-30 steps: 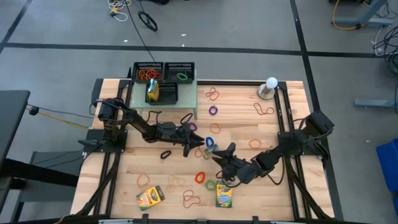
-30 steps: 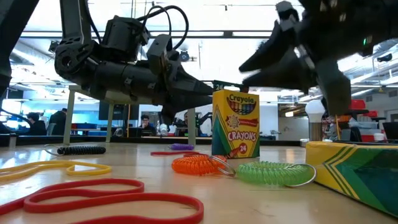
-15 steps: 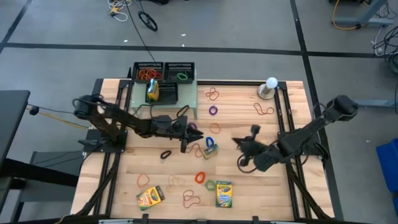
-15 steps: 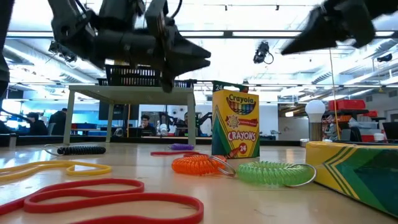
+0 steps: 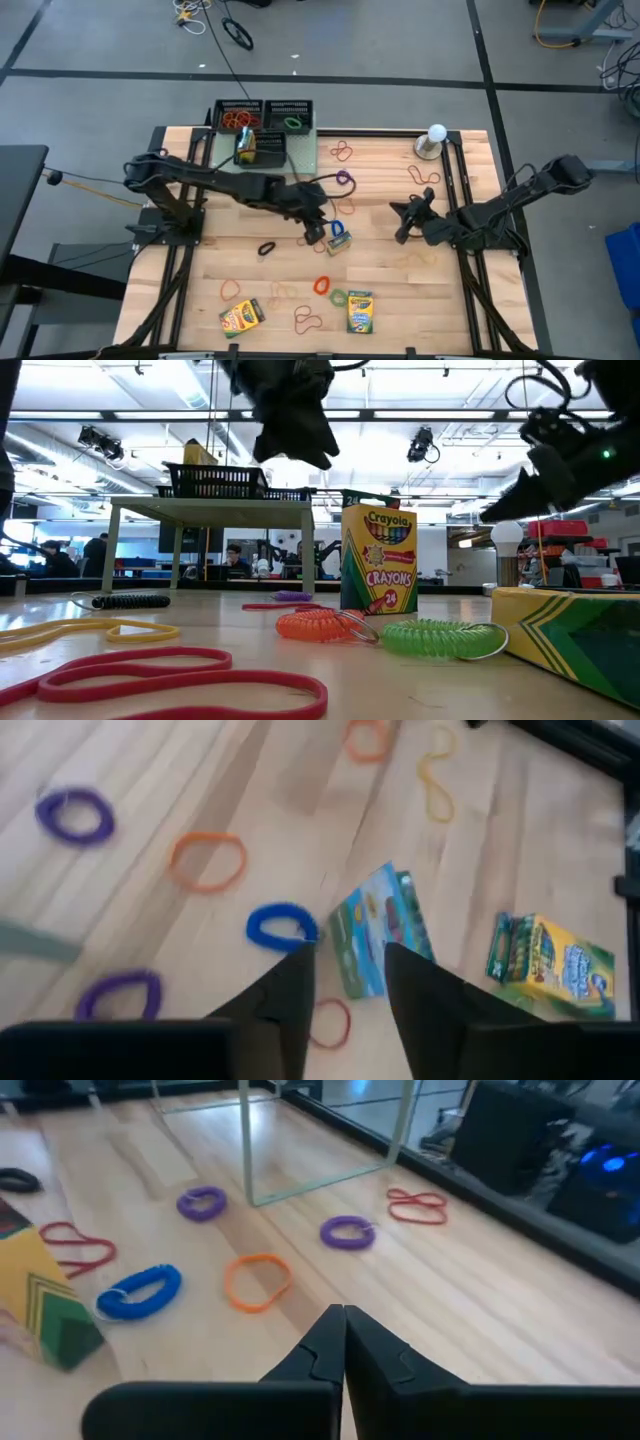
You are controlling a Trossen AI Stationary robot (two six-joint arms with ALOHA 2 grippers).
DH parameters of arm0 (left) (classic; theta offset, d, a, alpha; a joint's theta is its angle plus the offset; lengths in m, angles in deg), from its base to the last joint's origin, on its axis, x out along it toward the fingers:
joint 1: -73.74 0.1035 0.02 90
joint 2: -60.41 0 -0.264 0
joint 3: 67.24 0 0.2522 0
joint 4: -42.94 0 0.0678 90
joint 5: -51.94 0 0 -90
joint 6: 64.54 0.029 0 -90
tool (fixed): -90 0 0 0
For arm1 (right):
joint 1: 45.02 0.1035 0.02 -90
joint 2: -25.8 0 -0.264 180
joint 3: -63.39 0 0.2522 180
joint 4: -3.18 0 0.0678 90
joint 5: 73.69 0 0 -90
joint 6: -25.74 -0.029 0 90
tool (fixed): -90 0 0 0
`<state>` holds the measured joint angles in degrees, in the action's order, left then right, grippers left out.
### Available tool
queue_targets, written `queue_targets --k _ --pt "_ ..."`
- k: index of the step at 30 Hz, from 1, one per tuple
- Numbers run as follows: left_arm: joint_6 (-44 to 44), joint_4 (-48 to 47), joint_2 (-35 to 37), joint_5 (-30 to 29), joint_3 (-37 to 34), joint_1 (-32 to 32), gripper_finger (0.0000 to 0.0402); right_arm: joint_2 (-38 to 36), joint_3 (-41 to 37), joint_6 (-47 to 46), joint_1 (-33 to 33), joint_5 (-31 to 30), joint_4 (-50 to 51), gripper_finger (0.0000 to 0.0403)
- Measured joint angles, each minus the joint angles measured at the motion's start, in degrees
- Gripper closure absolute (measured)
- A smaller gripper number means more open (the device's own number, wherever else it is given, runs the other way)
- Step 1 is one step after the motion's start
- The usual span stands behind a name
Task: Pick & Place Office Desk Supplies
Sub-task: Put the crayon box into the bottom black bin on the shelf
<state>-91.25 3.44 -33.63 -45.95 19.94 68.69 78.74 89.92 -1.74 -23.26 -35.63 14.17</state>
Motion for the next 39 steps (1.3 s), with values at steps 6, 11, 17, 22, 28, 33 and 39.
queue_targets --k 6,11,17,22,28,33,39 --pt "-3.97 -12.61 -9.10 -1.04 12.46 -0.88 0.0201 -1.75 -5.30 1.68 -0.11 1.59 -5.45 0.0398" --pt "-4.36 -18.13 -16.29 -1.05 21.68 -1.83 0.0152 -2.39 -5.71 2.81 -0.11 2.04 -5.95 0.0394" --pt "-6.28 -19.62 -20.90 0.26 30.36 -2.49 0.0124 -2.37 -5.71 4.21 -0.11 2.04 -6.88 0.0398" --pt "-7.61 -22.04 -23.94 0.30 31.46 -2.64 0.0122 -2.37 -5.70 4.25 -0.14 2.02 -6.84 0.0395" --pt "-7.99 -22.17 -26.03 0.46 31.51 -3.24 0.0122 -2.37 -5.69 4.39 -0.15 1.78 -6.77 0.0393" --pt "-7.97 -22.80 -26.08 -0.44 31.53 -4.05 0.0122 -2.35 -5.69 4.39 -0.13 1.30 -6.80 0.0393" --pt "-8.04 -23.69 -26.51 -2.63 31.55 -4.12 0.0148 -2.35 -5.69 4.25 -0.14 1.14 -6.85 0.0392"
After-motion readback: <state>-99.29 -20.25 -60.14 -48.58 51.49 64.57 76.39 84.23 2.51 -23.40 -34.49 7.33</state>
